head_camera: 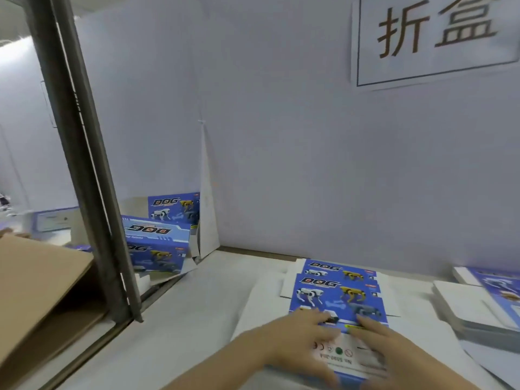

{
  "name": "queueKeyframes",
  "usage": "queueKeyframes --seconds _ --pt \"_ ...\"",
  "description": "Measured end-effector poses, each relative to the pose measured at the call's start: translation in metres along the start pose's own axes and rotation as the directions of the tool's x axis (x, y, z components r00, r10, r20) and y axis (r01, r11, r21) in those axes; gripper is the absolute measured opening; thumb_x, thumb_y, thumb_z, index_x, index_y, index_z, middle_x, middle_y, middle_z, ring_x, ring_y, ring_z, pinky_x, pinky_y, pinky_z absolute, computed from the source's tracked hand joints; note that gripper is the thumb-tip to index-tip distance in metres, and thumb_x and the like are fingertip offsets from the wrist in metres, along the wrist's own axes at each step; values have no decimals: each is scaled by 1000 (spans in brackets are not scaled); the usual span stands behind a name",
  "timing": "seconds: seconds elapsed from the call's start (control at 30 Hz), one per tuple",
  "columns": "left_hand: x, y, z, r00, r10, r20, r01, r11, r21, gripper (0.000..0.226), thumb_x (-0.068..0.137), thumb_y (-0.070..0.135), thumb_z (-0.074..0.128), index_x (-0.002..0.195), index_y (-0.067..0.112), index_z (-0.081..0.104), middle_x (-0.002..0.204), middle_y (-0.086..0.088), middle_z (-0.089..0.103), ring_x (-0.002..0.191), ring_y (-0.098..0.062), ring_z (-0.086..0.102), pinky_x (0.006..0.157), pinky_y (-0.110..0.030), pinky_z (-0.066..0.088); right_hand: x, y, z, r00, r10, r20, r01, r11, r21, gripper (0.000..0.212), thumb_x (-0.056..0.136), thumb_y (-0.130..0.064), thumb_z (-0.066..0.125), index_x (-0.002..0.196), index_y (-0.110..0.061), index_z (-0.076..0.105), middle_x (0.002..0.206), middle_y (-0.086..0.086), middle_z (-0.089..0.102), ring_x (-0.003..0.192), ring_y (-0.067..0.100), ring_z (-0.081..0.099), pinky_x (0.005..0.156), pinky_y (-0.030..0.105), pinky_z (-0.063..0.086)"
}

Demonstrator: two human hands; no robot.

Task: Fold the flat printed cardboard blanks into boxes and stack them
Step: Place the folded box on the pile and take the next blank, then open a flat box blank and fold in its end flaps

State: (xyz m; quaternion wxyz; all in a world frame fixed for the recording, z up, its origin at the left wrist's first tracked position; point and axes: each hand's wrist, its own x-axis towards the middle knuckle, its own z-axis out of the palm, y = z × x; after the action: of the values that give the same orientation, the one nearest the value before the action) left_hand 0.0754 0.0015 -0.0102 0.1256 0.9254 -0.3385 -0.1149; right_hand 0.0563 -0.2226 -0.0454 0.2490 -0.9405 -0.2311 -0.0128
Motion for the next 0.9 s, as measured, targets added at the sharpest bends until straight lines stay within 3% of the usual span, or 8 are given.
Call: queueKeyframes --seconds 0.1,0.2,0.27,0.33,0.47,0.6,0.73,0.9 --pt "11 -10 28 1000 6 1 -6 985 173 74 90 64 43 151 40 9 159 16 -10 143 -4 -12 117 -38 4 -8 5 -12 989 99 108 -90 992 -88 78 74 -66 64 142 -52 29 143 -40 5 134 -15 8 116 21 10" --pt "10 -11 43 987 95 -127 -50 947 318 72 91 67 28 152 36 3 158 16 -11 145 -5 -11 114 -28 0 -8 4 -18 985 124 117 -116 990 -78 81 71 -64 70 142 -44 37 154 -27 18 142 -4 15 116 21 17" --pt "7 -7 50 953 165 -252 -34 890 455 66 93 61 33 148 24 33 156 5 25 144 -8 22 113 -21 17 -7 4 -15 988 120 101 -115 992 -59 81 73 -61 70 144 -40 38 156 -21 20 143 -1 17 116 22 18" --pt "2 -2 61 925 286 -252 -87 802 591 50 83 58 60 117 23 70 122 4 66 114 -7 61 95 -18 45 -8 4 -13 989 126 77 -119 988 -95 78 76 -61 66 145 -39 37 157 -19 21 143 1 20 115 24 19" --pt "4 -8 68 766 531 -363 -158 702 694 30 88 40 61 102 19 76 105 3 73 97 -7 69 83 -19 52 -16 -2 -13 995 103 9 -98 968 -229 62 86 -61 52 142 -38 42 153 -17 32 140 6 31 112 25 28" --pt "7 -5 55 706 523 -478 -145 767 625 31 72 33 80 95 12 77 96 1 75 86 -8 71 72 -18 54 -21 -10 -20 998 18 -60 -39 929 -368 46 96 -57 37 126 -28 55 134 -14 56 117 14 52 93 32 46" --pt "6 -1 49 730 453 -512 -178 849 498 32 64 20 85 93 12 74 90 0 75 79 -9 71 65 -17 53 -21 -13 -21 994 -57 -97 8 894 -447 38 99 -53 33 109 -26 58 118 -9 64 100 20 56 69 31 37" --pt "0 -8 58 748 270 -607 -180 962 205 57 41 -16 83 90 12 76 89 1 76 76 -12 72 72 -14 50 -28 -12 -14 1000 -1 -12 -5 891 -453 32 97 -47 39 109 -25 59 111 -1 65 93 23 55 71 32 42"
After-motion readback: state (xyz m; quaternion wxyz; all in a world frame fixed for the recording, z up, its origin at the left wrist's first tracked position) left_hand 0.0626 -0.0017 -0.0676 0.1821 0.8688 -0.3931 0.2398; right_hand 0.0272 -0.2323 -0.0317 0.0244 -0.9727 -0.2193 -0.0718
